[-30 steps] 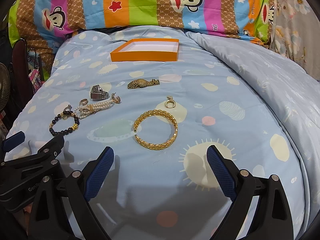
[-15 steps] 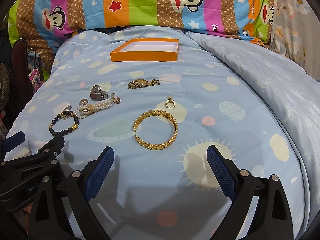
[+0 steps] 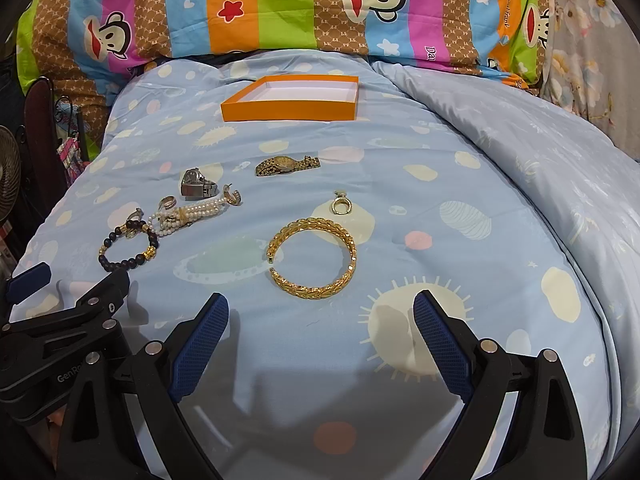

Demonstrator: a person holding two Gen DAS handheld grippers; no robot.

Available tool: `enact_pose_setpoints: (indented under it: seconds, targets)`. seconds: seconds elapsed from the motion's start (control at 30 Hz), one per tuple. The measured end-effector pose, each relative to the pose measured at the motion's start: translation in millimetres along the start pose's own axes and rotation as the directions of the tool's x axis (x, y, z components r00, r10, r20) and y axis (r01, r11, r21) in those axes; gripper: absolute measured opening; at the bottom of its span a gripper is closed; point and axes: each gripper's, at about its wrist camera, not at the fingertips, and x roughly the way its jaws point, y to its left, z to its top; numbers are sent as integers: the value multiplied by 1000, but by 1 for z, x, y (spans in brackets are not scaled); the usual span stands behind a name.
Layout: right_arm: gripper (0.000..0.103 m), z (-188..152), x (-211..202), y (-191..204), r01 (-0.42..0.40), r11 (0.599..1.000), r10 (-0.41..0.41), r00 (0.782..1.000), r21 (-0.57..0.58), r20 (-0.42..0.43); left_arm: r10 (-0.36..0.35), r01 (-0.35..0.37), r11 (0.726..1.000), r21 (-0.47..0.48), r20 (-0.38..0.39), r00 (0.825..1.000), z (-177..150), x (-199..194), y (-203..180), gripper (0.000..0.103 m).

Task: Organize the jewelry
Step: 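Grasp the black bead bracelet with the left tool while the right tool grasps the gold bangle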

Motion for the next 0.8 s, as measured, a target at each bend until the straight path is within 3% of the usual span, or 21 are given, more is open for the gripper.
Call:
enact_pose_setpoints:
  seconds: [0.53, 0.7, 0.8]
  targets:
    - [92, 0, 0, 0, -8, 1000, 8, 1000, 3, -2, -4, 4, 1000, -3, 0, 1000, 0, 0, 1, 98]
    - [91, 1, -3, -9, -42, 999, 42, 999, 35, -10, -65, 64, 996, -62, -13, 998, -9, -9, 14, 98]
    - [84, 0, -2, -15, -62, 996, 64, 997, 61, -30, -87, 86, 992, -91, -7, 996, -18, -24, 29, 98]
